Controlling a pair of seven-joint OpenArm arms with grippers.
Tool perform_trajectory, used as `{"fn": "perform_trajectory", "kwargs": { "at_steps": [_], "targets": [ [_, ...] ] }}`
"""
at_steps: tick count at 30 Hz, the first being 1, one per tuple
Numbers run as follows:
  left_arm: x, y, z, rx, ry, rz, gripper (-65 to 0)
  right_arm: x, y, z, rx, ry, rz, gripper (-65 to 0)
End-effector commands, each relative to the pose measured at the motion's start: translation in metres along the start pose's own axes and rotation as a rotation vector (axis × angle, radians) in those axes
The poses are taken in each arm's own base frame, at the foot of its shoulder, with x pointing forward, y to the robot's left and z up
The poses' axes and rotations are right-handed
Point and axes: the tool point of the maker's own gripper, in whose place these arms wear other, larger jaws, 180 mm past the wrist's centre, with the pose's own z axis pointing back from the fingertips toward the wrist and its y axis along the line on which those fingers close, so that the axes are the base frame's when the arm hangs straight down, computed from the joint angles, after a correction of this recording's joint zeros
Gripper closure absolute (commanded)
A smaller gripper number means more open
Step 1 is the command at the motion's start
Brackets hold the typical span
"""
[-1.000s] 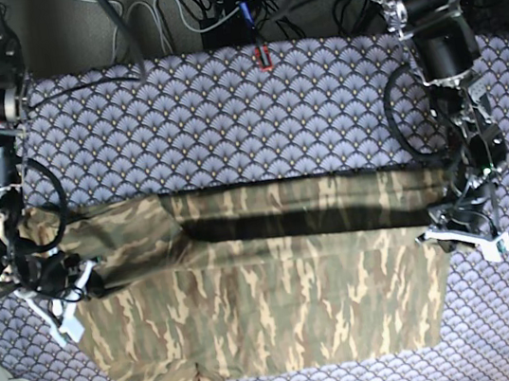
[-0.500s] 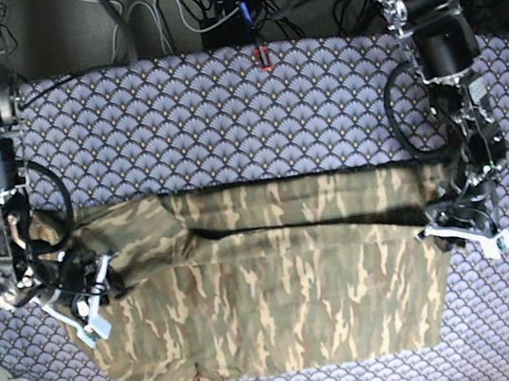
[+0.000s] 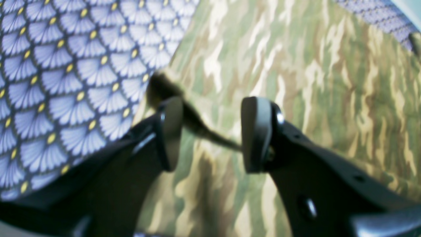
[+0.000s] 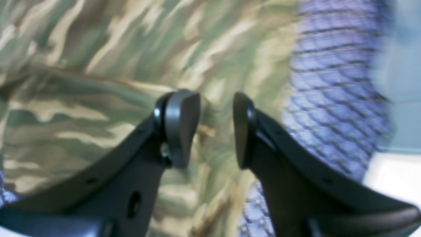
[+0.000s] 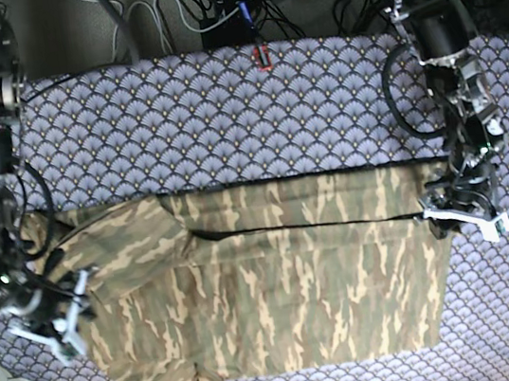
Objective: Fold the T-shirt properly
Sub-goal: 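Lift the gripped edge and fold it over toward the hem, then lower the folded edge onto the shirt and open both grippers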
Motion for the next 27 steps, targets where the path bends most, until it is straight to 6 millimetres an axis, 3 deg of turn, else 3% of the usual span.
{"fn": "perform_trajectory", "kwargs": {
  "at_steps": [1, 4, 6, 10, 13, 19, 22, 27],
  "targets": [
    [0.033, -0.006, 0.004, -0.024, -0.092, -0.016, -28.7, 0.017, -0.014, 0.015, -0.046, -0.055, 0.010, -22.7],
    [0.026, -0.004, 0.013, -0.020, -0.091, -0.031, -28.7, 0.006, 0.002, 0.037, -0.062, -0.039, 0.047, -22.3],
    [0.021, -0.002, 0.017, -0.019, -0.088, -0.037, -28.5, -0.004, 0.022, 0.042, -0.044, -0.036, 0.051, -20.5],
    [0.009, 0.005, 0.021, -0.005, -0.069, -0.037, -28.4, -0.025, 0.058, 0.045, 0.012, -0.009, 0.042, -10.2],
    [0.006, 0.007, 0.023, -0.001, -0.065, -0.037, -28.4, -0.037, 0.070, 0.044, 0.036, 0.012, 0.027, -4.0],
    [0.001, 0.009, 0.024, 0.002, -0.057, -0.038, -28.4, -0.055, 0.066, 0.029, 0.056, 0.066, -0.010, -2.6],
    [0.001, 0.009, 0.024, 0.002, -0.057, -0.038, -28.4, -0.083, 0.059, 0.017, 0.077, 0.141, -0.049, -2.5],
    [0.001, 0.009, 0.024, 0.003, -0.057, -0.037, -28.4, -0.092, 0.049, 0.002, 0.091, 0.130, -0.098, -2.5]
  ]
}}
